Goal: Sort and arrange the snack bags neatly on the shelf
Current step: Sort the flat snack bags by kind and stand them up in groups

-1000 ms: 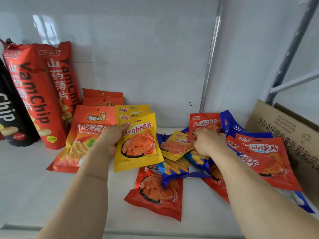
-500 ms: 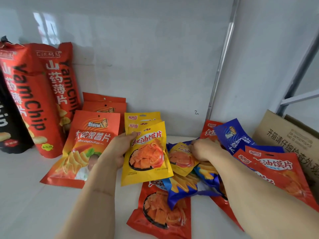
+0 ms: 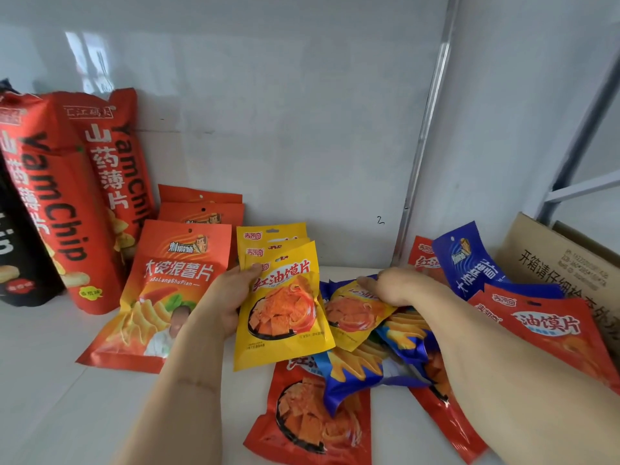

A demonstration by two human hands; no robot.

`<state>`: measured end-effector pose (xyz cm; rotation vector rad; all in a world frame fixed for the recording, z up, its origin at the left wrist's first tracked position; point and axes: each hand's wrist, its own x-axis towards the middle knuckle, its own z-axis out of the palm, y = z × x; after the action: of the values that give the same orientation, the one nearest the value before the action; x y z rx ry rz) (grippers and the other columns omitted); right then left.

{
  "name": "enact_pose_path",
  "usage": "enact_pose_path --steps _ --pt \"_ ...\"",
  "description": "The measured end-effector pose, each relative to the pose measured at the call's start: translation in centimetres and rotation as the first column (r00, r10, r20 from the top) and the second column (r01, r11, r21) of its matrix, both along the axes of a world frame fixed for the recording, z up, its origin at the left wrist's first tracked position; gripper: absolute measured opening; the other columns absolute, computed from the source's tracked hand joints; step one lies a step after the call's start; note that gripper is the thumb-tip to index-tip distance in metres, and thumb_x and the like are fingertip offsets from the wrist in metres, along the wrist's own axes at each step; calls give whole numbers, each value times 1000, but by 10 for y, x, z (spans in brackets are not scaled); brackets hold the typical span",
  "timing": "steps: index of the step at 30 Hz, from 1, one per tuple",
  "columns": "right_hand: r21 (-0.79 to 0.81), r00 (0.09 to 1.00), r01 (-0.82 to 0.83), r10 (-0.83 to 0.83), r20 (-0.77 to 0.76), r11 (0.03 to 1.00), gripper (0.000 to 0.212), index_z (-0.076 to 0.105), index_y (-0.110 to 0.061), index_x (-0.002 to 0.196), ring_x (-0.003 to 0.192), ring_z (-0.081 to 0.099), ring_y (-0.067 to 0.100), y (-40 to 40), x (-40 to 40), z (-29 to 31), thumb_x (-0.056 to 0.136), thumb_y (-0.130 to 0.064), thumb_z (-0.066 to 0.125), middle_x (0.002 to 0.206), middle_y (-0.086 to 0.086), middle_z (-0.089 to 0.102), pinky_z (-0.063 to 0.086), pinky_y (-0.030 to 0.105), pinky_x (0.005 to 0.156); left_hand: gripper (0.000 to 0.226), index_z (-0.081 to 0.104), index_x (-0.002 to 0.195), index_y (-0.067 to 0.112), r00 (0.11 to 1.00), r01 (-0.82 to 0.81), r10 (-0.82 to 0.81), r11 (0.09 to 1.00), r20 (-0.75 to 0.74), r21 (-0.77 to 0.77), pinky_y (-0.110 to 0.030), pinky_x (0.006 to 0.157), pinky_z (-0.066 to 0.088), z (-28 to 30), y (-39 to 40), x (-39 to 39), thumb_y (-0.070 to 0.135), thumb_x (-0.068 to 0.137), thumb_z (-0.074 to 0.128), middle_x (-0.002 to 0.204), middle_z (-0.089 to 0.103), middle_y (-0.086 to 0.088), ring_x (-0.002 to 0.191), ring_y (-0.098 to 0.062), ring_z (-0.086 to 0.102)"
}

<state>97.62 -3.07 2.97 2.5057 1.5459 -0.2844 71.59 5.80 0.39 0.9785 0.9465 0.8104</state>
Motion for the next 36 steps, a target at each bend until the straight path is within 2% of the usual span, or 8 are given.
enact_pose_path --steps 4,11,13,15,18,22,30,36 --pt "34 1000 -8 7 5 999 78 60 -11 127 113 56 29 -5 5 -3 93 -71 24 130 12 59 44 38 94 22 66 119 15 1000 -6 6 1000 2 3 -45 74 61 -1 -1 0 25 101 57 100 77 -14 80 -31 75" --pt "529 855 182 132 -501 828 30 63 -11 93 86 66 24 -6 16 24 93 -41 61 92 8 68 47 33 67 23 65 119 14 1000 -15 15 1000 22 -6 -49 78 60 -1 3 1 26 101 57 102 77 -15 87 -34 75" --pt "525 684 415 125 -718 743 24 62 -13 93 82 65 21 -8 14 40 93 -37 64 95 8 69 47 31 67 22 65 119 15 999 -20 20 1000 28 -4 -48 77 61 -1 3 2 26 102 56 102 77 -15 88 -34 75" --pt "342 350 606 146 -925 718 19 64 -18 92 81 65 19 -13 8 45 92 -37 64 95 9 71 51 30 66 22 65 118 15 999 -23 23 1000 27 6 -49 77 61 -3 3 5 26 103 54 102 77 -14 90 -35 75" --pt "195 54 651 211 -976 734 31 66 -14 103 95 69 22 -19 3 28 88 -41 68 100 10 74 54 34 81 21 66 116 16 999 -42 42 999 20 21 -54 85 59 -4 3 8 27 104 53 100 78 -13 92 -35 74" --pt "283 304 661 97 -948 695 13 66 -13 102 91 67 20 -18 -13 -6 93 -22 65 105 9 73 56 32 74 21 66 115 18 999 -41 41 998 11 37 -56 87 58 -4 2 11 28 104 53 99 78 -12 92 -35 75" --pt "514 430 811 312 -847 279 22 61 -21 95 87 68 21 -27 -12 39 100 -40 49 97 2 67 58 41 75 19 64 116 19 995 -97 94 992 29 86 -47 73 61 3 16 8 29 103 55 96 79 -10 82 -31 76" --pt "647 615 576 255 -746 500 33 61 -21 103 80 58 10 -18 -68 30 97 -51 50 95 -4 61 47 27 69 16 66 107 17 992 -108 117 980 -40 169 -38 62 59 31 31 17 29 101 59 87 77 -9 72 -27 74"
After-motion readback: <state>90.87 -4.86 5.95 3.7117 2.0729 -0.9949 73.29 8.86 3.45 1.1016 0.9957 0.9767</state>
